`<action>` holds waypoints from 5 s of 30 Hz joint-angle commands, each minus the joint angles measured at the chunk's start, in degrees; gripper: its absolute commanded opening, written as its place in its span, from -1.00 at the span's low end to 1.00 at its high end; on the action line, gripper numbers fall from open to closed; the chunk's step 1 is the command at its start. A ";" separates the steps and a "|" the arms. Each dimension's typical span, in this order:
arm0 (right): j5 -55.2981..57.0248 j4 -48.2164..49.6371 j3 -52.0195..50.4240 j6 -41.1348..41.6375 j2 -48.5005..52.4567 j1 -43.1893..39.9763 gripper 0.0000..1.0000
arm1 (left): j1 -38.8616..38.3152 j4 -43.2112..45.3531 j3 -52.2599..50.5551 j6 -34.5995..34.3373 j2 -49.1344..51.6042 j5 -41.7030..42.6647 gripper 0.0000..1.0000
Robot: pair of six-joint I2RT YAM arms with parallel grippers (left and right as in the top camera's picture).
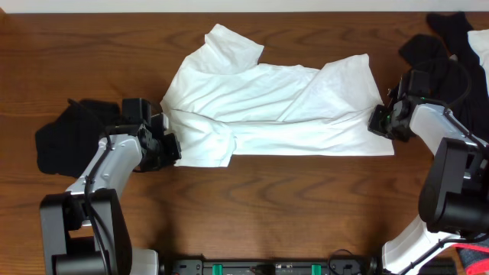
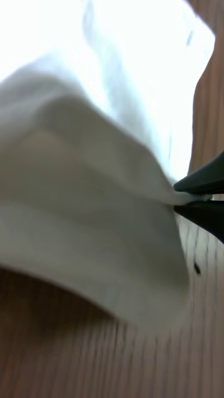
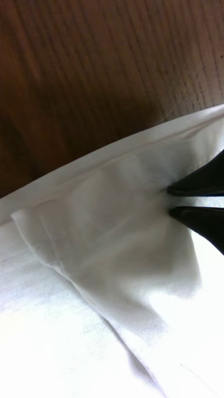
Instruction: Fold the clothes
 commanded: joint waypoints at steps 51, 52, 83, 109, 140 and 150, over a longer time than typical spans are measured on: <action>-0.42 -1.81 -4.20 -0.46 6.49 0.72 -0.85 | -0.07 29.14 1.33 -7.34 -0.85 15.93 -0.87; -0.39 -1.81 -4.20 -0.61 6.49 0.72 -0.85 | -0.07 28.33 1.33 -6.84 -0.85 14.69 -0.87; -0.24 -2.84 -4.20 -0.90 6.49 0.72 -0.83 | -0.07 15.54 1.66 -4.83 -4.17 -8.72 0.15; -0.24 -4.15 -4.20 -1.49 6.49 0.72 -0.83 | 0.42 26.56 2.36 -5.49 8.20 6.21 -0.83; 8.72 -17.59 -4.24 5.49 6.49 0.17 -0.86 | 8.52 1.25 2.36 -4.44 10.49 3.41 -0.81; 11.08 -23.02 -4.24 8.31 6.49 -1.55 -0.83 | 10.91 -7.54 2.36 -2.80 10.43 3.74 -0.81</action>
